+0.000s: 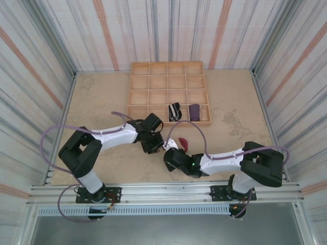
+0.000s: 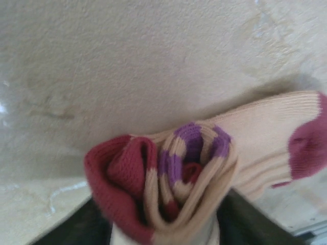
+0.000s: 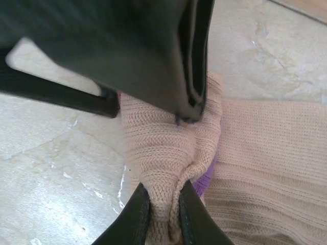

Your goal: Roll the socks

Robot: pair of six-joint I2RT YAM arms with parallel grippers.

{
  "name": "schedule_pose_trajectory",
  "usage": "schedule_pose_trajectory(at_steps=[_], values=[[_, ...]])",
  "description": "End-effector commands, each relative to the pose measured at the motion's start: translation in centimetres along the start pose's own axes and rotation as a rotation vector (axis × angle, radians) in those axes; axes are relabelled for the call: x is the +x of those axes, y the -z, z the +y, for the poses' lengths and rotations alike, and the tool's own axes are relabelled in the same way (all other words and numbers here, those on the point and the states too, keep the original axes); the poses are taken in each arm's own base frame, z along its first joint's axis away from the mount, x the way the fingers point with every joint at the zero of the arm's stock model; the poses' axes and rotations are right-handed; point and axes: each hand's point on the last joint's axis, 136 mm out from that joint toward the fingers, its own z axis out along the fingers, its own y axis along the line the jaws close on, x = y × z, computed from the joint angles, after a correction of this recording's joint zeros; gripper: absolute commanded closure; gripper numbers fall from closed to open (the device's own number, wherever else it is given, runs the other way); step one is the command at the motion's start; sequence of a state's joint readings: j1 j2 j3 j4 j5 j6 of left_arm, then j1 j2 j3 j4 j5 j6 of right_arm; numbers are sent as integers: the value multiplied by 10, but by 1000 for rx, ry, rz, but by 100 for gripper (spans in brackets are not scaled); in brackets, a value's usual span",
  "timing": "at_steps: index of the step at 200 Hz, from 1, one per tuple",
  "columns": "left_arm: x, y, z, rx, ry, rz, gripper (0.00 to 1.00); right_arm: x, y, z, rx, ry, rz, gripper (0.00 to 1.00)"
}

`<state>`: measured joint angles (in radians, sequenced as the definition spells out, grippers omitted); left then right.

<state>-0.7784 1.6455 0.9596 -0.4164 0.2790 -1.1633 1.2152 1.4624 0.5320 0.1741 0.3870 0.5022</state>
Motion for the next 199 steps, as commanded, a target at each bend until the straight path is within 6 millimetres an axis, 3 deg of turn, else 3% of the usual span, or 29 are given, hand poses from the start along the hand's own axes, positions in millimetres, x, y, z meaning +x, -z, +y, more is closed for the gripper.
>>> schedule_pose_trajectory(at_steps=[1, 34, 68, 117, 155, 199], values=[[-10, 21, -20, 108, -24, -72, 29, 47, 0, -13, -61, -128, 160, 100], [-16, 36, -25, 179, -91, -162, 19, 52, 4, -24, -205, -384, 167, 100], [-11, 38, -19, 197, -145, -201, 20, 59, 6, -30, -309, -589, 226, 100], [2, 17, -7, 132, -181, -165, 28, 66, 2, -38, -385, -792, 285, 100], [7, 3, -19, 127, -212, -154, 37, 73, 2, -48, -390, -903, 323, 100], [7, -15, -34, 123, -230, -141, 40, 85, -1, -56, -379, -985, 355, 100]])
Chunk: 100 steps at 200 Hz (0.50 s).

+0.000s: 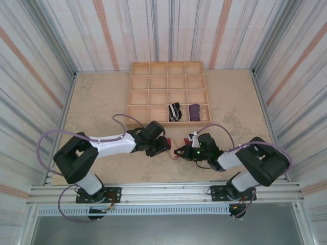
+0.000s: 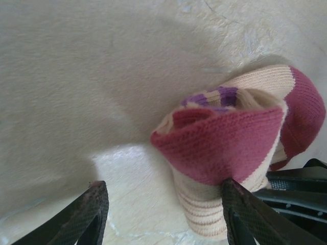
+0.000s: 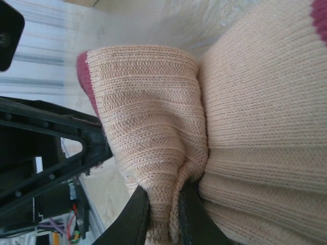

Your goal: Roll the socks

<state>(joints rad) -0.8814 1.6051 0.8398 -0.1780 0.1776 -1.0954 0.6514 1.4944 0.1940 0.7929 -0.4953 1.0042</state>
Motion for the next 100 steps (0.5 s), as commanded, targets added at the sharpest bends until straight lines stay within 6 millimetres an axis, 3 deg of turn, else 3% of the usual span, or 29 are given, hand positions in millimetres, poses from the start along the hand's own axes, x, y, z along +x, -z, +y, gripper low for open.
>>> schedule_pose_trajectory(at_steps=[1, 47, 88, 100], values=[[-9, -5, -17, 25, -38, -35, 40, 41, 8, -60, 190, -196, 119, 100], [-12, -19, -19, 12, -36, -29, 47, 40, 6, -66, 152, -260, 116, 100], [-10, -30, -15, -20, -17, -1, 73, 38, 3, -62, 127, -263, 118, 100], [-10, -31, -11, -48, -12, 3, 79, 37, 4, -62, 135, -256, 121, 93]])
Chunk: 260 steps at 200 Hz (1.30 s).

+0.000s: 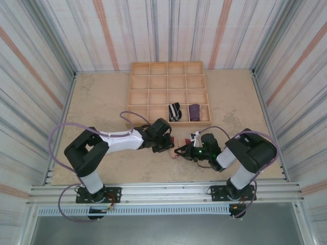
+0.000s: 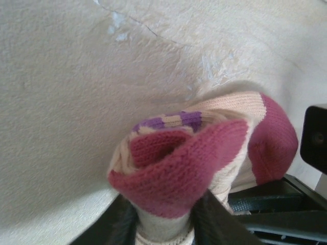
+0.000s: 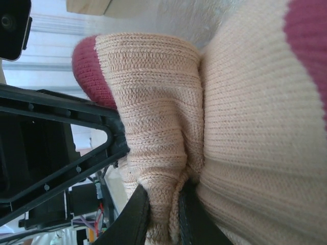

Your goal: Roll the socks

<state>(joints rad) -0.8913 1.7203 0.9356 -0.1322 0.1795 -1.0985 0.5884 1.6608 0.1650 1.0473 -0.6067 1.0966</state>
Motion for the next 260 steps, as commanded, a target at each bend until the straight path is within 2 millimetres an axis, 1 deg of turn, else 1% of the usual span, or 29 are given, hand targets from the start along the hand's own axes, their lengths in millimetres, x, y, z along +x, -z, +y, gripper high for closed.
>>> schedule_pose_trajectory(at_steps=[1, 7, 14, 20, 25, 41, 56, 67, 77, 95, 111, 136, 157, 173, 196, 220, 239, 260], values=[[1, -11, 13, -76, -3, 9, 80, 36, 11, -61, 227, -172, 89, 92], [1, -11, 14, -91, -4, 11, 85, 36, 11, -60, 235, -164, 91, 85], [1, -10, 16, -113, -9, 21, 90, 35, 13, -59, 252, -153, 93, 74], [2, -9, 19, -141, -12, 31, 94, 35, 16, -60, 276, -142, 95, 65], [3, -7, 21, -168, -13, 40, 95, 35, 18, -59, 299, -127, 100, 60], [6, -1, 31, -248, -25, 70, 100, 29, 26, -49, 368, -44, 101, 47], [8, 9, 41, -316, -30, 80, 100, 19, 34, -33, 399, 20, 93, 34], [8, 16, 49, -353, -20, 71, 100, 12, 39, -23, 414, 49, 91, 29], [9, 21, 55, -377, -8, 66, 100, 9, 43, -17, 443, 80, 92, 26], [8, 31, 62, -399, 17, 53, 100, 3, 46, -7, 505, 173, 77, 24], [9, 34, 65, -384, 60, 47, 100, -1, 44, 5, 582, 325, 45, 23], [10, 35, 67, -385, 94, 47, 100, 0, 29, 24, 629, 528, -8, 23], [13, 30, 64, -347, 137, 70, 100, 5, 17, 40, 682, 706, -57, 24], [13, 27, 63, -319, 167, 74, 100, 10, 6, 47, 683, 797, -81, 24], [13, 26, 61, -310, 179, 85, 100, 15, -6, 48, 695, 879, -107, 24], [14, 26, 61, -297, 189, 90, 100, 16, -16, 44, 730, 934, -118, 25], [15, 25, 59, -288, 198, 99, 100, 16, -19, 43, 777, 975, -142, 28], [15, 26, 59, -281, 200, 97, 100, 19, -24, 40, 774, 981, -134, 32]])
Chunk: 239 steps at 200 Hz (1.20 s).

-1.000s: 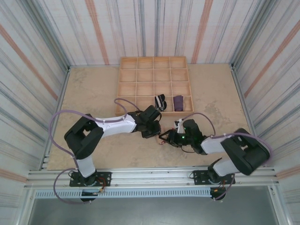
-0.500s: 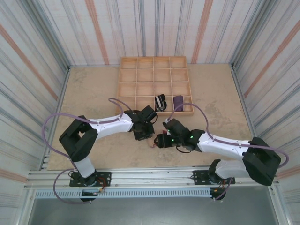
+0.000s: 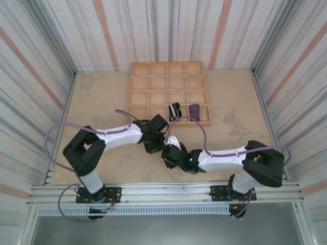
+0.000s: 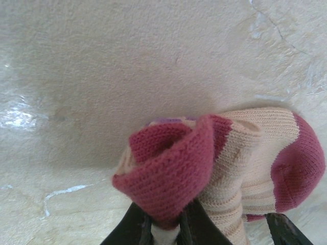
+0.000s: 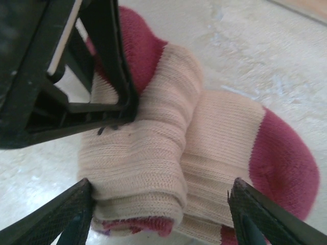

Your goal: Roll the socks

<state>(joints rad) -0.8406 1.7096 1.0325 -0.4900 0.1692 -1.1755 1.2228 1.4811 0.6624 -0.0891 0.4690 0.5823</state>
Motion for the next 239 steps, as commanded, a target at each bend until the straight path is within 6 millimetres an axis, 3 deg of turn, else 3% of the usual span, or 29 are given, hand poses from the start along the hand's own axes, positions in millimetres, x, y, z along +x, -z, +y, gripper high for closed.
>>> schedule_pose_trajectory(at_steps=[1, 18, 48, 74, 84, 101, 117, 125, 146, 174, 239], values=[[9, -4, 18, -50, 34, 25, 100, -7, -2, 8, 21, 67, -37, 32], [9, -5, 18, -36, 49, 26, 100, -1, -6, 11, 7, 65, -18, 39], [7, -4, 14, 23, 68, 20, 100, 11, -12, 14, -51, 26, 40, 73], [3, 0, 7, 86, 73, -6, 87, 25, -11, 6, -81, -47, 89, 100], [1, 2, 5, 107, 74, -19, 78, 31, -11, 5, -129, -105, 118, 100], [-2, 8, 0, 154, 62, -52, 49, 41, -9, -1, -197, -227, 163, 100], [-6, 16, -1, 176, 38, -100, 31, 48, -7, -10, -255, -364, 202, 100], [-8, 20, -1, 189, 26, -126, 27, 53, -6, -15, -282, -425, 219, 100], [-12, 29, -3, 228, -13, -201, 22, 65, -5, -24, -339, -573, 252, 100], [-9, 30, -9, 251, -45, -216, 21, 79, -5, -32, -343, -666, 326, 100], [3, 9, -24, 213, -111, -174, 37, 106, -14, -48, -304, -900, 445, 100]])
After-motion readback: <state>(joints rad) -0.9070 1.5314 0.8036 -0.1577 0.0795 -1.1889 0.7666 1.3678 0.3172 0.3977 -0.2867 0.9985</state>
